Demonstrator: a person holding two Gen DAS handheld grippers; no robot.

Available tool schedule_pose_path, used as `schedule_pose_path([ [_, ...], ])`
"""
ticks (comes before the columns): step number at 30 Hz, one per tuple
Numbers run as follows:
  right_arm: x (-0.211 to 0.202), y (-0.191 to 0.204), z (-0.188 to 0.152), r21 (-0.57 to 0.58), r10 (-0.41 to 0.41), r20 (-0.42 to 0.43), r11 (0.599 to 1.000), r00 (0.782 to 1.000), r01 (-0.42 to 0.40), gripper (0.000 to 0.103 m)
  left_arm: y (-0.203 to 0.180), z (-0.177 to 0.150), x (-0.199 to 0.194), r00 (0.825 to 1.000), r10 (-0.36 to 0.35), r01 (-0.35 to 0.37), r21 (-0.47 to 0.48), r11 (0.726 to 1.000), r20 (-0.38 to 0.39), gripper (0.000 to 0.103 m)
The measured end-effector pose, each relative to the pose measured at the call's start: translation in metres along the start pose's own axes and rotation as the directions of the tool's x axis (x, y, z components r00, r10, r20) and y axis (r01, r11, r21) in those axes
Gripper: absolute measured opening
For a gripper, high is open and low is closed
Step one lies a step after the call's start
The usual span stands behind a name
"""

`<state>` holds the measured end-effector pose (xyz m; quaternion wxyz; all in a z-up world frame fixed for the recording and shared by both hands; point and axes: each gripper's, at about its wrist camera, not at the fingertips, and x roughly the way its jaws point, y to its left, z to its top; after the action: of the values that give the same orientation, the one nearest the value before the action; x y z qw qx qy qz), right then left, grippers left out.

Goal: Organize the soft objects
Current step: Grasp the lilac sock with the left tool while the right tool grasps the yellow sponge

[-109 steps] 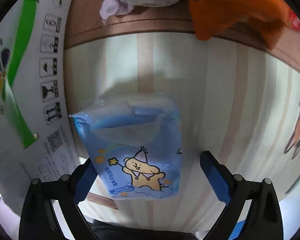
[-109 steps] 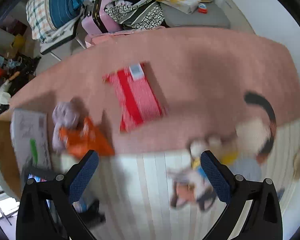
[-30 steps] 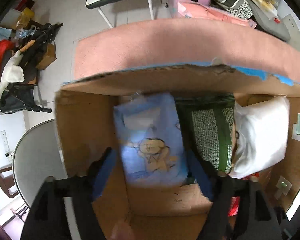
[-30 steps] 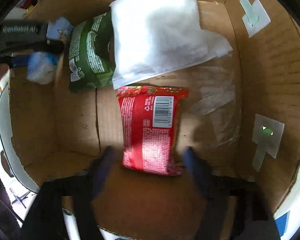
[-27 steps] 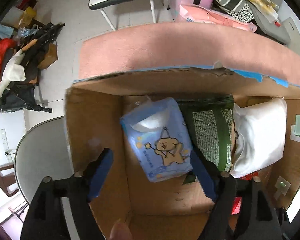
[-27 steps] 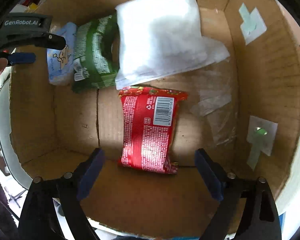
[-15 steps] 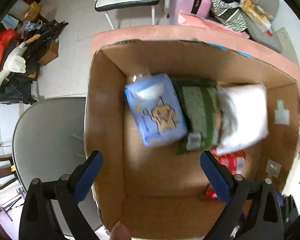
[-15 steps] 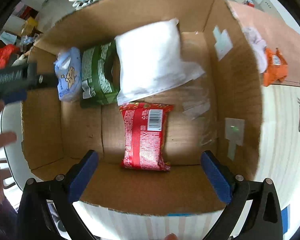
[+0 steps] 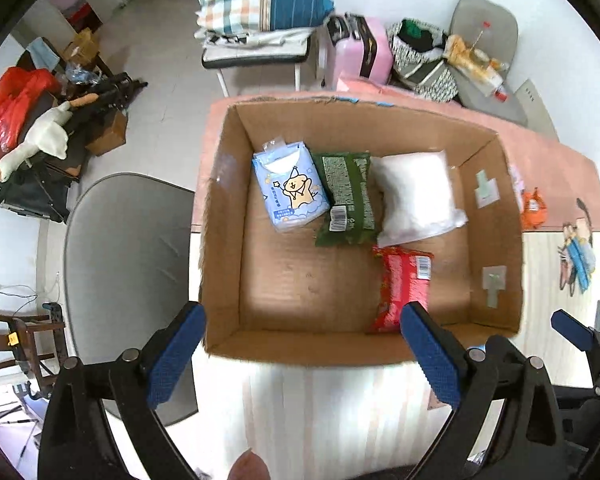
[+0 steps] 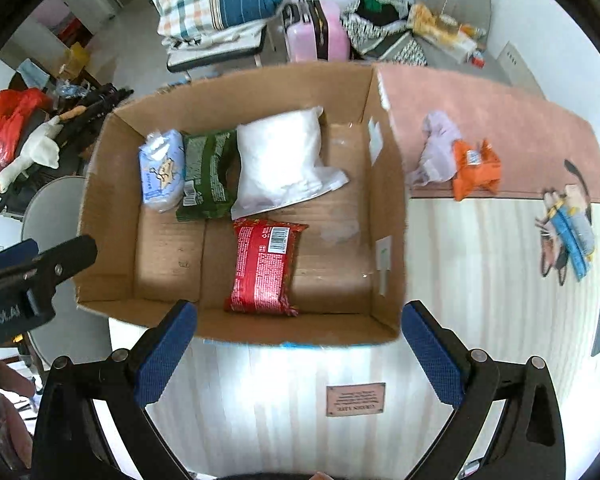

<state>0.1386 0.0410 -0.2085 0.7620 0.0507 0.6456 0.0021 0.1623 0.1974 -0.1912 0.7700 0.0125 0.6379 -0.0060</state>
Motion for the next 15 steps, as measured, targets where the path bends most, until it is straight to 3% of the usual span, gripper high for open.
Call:
schedule_pose_path([
  [9,-0.054,-0.003,-0.031,-0.05,0.062,0.066,0.997,0.996,-0.058,0.103,-0.011,-0.037,-0.047,0.996,0.019,-0.017,-0.015,1.0,0.083,0.1],
  [15,-0.07,-0.018,-0.036,-0.034,0.117,0.092,0.993,0.989,-0.114,0.103,-0.021,-0.039,-0.061,0.996,0.002,0.001,-0.034,0.999,0.091,0.102],
])
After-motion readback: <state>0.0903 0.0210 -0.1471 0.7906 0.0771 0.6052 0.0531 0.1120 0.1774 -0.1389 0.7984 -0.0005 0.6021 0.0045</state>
